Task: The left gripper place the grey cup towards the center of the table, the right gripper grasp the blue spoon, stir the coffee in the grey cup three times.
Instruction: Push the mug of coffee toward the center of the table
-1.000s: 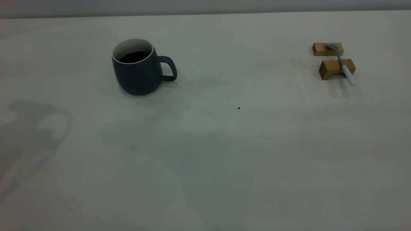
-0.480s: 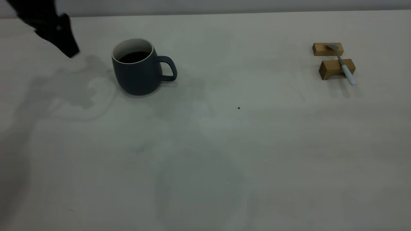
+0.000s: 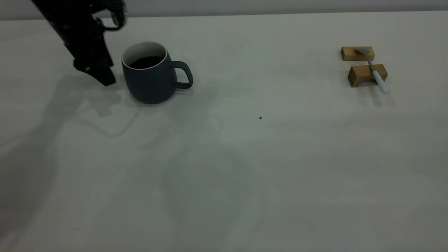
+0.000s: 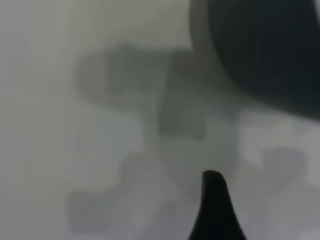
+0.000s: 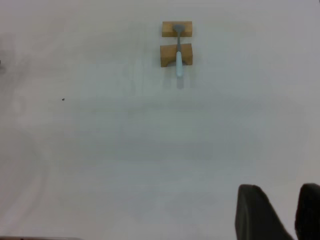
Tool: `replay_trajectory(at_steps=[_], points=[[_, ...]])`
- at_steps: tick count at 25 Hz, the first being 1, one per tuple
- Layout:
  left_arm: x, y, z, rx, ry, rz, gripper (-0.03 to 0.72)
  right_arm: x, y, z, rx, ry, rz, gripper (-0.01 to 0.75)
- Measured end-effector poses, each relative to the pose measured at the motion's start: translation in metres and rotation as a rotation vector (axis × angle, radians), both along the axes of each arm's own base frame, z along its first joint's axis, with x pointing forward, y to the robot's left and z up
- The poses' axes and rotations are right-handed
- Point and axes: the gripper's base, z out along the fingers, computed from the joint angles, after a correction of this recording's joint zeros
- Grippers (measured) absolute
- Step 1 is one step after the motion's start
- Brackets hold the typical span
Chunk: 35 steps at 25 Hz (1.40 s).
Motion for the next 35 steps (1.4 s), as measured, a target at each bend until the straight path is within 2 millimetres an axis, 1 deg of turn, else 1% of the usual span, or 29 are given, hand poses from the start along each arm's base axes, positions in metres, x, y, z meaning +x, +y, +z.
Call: replay_trajectory(at_steps=[4, 8, 12, 23, 27, 31, 35], points=[[-0.001, -0.02, -0.003, -0.036, -0.023, -0.112, 0.585, 0.0, 0.0, 0.0, 0.0, 0.0, 0.0, 0.24], [-0.003, -0.046, -0.004, -0.092, -0.046, -0.156, 0.585, 0.0, 0.0, 0.0, 0.0, 0.0, 0.0, 0.24], [-0.006, -0.074, -0.004, -0.108, -0.07, -0.195, 0.585, 0.0, 0.0, 0.0, 0.0, 0.0, 0.0, 0.24], [-0.016, -0.149, -0.003, -0.184, -0.176, -0.215, 0.585, 0.0, 0.0, 0.0, 0.0, 0.0, 0.0, 0.24], [-0.023, -0.171, -0.007, -0.198, -0.2, -0.227, 0.585, 0.0, 0.0, 0.0, 0.0, 0.0, 0.0, 0.24], [-0.028, -0.185, -0.012, -0.205, -0.21, -0.228, 0.585, 0.0, 0.0, 0.0, 0.0, 0.0, 0.0, 0.24], [-0.03, -0.183, -0.012, -0.201, -0.164, -0.188, 0.585, 0.0, 0.0, 0.0, 0.0, 0.0, 0.0, 0.24]])
